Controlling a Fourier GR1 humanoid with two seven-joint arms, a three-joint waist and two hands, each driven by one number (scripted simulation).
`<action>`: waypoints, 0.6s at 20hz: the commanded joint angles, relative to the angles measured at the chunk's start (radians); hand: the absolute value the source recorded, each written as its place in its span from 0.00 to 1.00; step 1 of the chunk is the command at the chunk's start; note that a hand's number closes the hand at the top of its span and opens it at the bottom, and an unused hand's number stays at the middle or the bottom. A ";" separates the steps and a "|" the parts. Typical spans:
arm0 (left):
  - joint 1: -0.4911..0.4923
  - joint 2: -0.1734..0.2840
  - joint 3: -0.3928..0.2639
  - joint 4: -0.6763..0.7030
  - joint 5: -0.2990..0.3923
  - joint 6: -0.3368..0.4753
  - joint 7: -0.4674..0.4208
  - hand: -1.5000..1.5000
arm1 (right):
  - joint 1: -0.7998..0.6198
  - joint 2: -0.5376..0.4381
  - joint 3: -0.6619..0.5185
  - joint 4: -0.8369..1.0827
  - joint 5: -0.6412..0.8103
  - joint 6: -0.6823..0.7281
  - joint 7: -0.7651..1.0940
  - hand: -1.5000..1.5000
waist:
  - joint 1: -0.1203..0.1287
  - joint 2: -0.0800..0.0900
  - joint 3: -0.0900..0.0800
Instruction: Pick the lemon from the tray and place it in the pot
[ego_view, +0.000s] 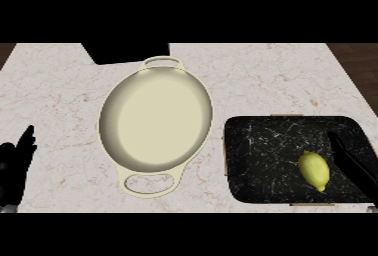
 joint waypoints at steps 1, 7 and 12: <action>-0.063 0.005 0.006 0.029 0.009 -0.019 0.050 0.50 | 0.223 0.148 0.031 -0.108 0.102 -0.153 -0.198 0.00 | 0.028 0.009 -0.003; -0.135 0.004 -0.029 0.003 -0.012 -0.039 0.124 0.50 | 0.601 0.183 0.138 -0.195 0.284 -0.227 -0.105 0.00 | 0.063 0.014 -0.005; -0.177 0.006 -0.016 0.041 -0.018 -0.057 0.118 0.50 | 0.868 0.185 0.224 -0.355 0.461 -0.151 0.065 0.00 | 0.084 0.023 -0.008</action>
